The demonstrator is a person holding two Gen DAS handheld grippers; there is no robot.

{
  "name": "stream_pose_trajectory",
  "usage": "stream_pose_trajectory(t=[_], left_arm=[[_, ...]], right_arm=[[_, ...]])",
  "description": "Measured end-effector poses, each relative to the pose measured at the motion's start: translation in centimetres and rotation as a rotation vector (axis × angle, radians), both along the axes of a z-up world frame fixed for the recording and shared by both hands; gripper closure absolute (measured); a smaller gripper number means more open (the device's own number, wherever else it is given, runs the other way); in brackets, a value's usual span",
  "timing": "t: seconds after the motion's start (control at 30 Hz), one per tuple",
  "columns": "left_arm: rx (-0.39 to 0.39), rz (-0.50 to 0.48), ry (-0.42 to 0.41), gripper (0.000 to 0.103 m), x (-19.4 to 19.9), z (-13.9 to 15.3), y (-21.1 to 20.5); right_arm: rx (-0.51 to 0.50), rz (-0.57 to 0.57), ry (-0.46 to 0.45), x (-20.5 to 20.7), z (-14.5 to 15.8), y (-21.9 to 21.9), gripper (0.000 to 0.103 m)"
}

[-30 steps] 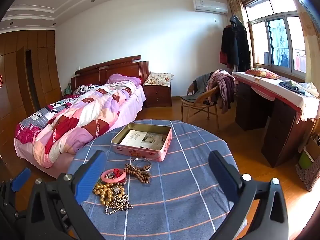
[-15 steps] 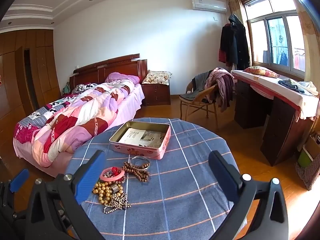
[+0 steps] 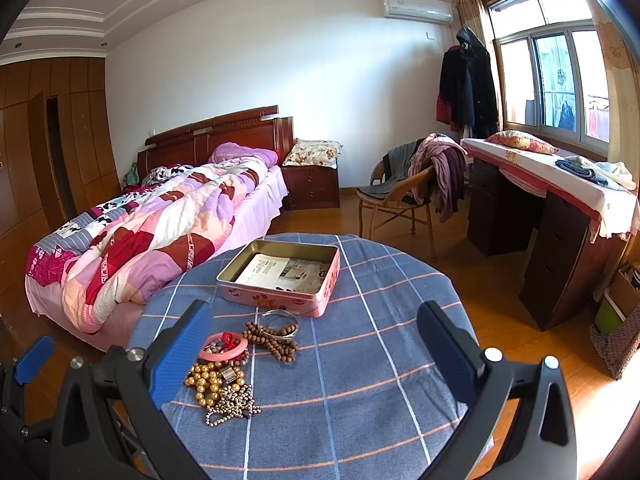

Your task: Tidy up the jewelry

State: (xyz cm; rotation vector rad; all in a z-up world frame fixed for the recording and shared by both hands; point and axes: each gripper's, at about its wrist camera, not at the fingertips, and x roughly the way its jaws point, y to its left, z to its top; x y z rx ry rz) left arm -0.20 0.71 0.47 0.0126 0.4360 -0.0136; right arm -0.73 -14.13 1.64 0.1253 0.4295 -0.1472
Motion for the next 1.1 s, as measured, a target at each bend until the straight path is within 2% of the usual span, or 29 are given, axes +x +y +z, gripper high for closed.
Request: stream_pose_trajectory(t=[1.1], left_arm=[[-0.002,0.003,-0.005,0.010,-0.20,0.05,-0.44]], right_arm=[[0.001,-0.001,-0.001,-0.04,0.04,-0.09,0.000]])
